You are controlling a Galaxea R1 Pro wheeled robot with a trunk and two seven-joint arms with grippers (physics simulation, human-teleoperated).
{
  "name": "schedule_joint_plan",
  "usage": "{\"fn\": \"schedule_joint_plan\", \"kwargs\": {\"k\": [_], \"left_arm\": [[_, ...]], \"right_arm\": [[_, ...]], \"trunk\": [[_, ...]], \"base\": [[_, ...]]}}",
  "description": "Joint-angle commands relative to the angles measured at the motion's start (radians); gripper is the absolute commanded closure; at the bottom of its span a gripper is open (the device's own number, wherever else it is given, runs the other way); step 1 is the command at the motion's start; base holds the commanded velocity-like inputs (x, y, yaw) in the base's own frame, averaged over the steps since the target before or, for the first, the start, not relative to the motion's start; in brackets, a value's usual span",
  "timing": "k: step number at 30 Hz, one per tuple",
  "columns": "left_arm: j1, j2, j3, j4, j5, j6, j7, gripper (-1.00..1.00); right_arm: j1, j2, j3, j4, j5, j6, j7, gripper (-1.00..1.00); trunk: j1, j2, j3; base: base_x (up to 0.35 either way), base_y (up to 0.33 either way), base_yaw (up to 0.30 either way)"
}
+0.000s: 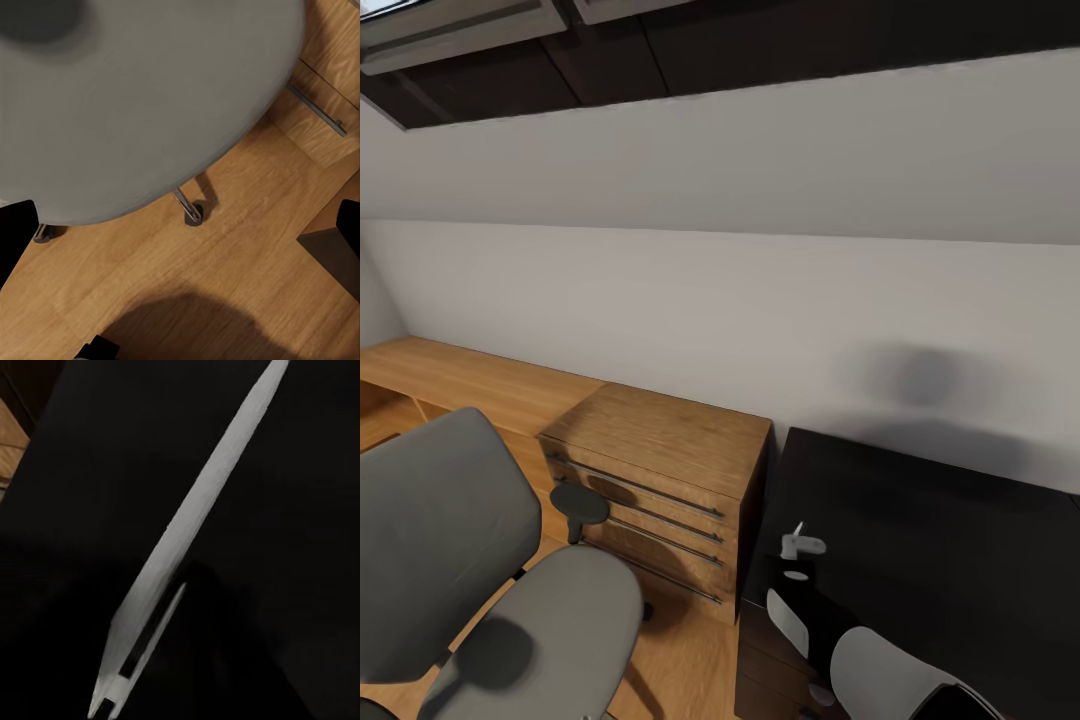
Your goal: In the bedroom, organize the workspace by keeping the computer under the desk, ensuring the monitor is on the desk, placing the keyboard on the desk next to the monitor, placing the mouse on the desk next to the keyboard, moving the folder from the swivel chair onto the desk next to the mouse, stacking the notebook on top of the folder with the pen on top of the notebook, and positioning the swivel chair next to the desk.
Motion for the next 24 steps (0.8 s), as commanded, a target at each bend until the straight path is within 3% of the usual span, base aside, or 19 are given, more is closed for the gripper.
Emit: {"fn": "schedule_joint_plan", "kwargs": {"k": [1,4,7,24], "left_arm": [[0.000,0.001,-0.003,-0.002,0.010,-0.008,0.003,-1.00],[0.000,0.001,-0.003,-0.002,0.010,-0.008,0.003,-1.00],[0.000,0.001,-0.004,-0.002,0.010,-0.008,0.003,-1.00],[0.000,0.001,-0.004,-0.002,0.010,-0.008,0.003,-1.00]], "right_arm": [[0.000,0.000,0.004,0.000,-0.033,0.016,-0.006,1.00],[0.000,0.000,0.004,-0.028,-0.087,0.042,-0.006,1.00],[0.000,0.000,0.003,-0.041,-0.106,0.058,-0.006,1.00],[0.000,0.000,0.004,-0.048,-0.115,0.066,-0.004,1.00]], "trunk": [[0.000,-0.001,-0.001],[0.000,-0.001,-0.001],[0.000,-0.001,-0.001],[0.000,-0.001,-0.001]], "base": [[0.000,0.000,0.000],[0.000,0.000,0.000],[0.000,0.000,0.000],[0.000,0.000,0.000]]}}
